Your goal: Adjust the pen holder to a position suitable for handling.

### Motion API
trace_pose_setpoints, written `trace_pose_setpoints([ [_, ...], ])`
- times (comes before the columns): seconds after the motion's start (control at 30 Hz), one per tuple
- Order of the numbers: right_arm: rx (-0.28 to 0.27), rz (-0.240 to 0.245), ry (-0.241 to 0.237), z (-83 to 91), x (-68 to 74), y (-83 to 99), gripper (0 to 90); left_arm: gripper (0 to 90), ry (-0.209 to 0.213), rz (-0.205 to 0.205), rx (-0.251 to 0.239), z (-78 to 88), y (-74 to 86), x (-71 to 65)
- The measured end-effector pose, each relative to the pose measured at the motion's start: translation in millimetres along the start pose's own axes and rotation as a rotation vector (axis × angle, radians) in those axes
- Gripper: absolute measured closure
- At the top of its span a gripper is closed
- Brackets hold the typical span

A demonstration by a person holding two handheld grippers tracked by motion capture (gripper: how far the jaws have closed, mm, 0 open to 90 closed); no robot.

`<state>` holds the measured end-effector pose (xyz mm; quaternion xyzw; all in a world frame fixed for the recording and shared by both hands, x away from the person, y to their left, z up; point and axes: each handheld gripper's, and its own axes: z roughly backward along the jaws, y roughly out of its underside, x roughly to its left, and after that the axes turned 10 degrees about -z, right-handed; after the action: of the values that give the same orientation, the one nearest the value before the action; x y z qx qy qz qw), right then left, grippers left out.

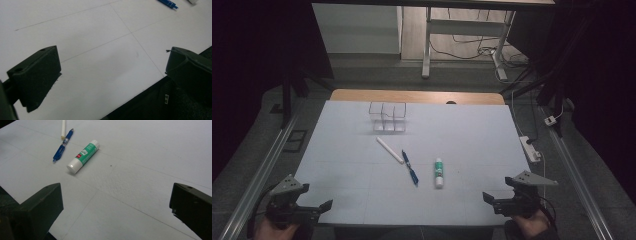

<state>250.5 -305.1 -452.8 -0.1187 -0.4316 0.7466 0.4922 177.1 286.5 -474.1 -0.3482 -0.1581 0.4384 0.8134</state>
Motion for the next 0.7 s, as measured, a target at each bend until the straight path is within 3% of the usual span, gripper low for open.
trace_pose_setpoints([
  [0.53,0.037,0.044,-0.015,-4.3,3.6,-1.2,0.0,0.0,0.019,0.036,0.021,-2.1,0.3,4.8],
  [0.7,0.044,0.047,-0.022,-4.8,4.1,-1.3,0.0,0.0,0.035,0.025,0.026,-3.2,-0.7,4.5],
])
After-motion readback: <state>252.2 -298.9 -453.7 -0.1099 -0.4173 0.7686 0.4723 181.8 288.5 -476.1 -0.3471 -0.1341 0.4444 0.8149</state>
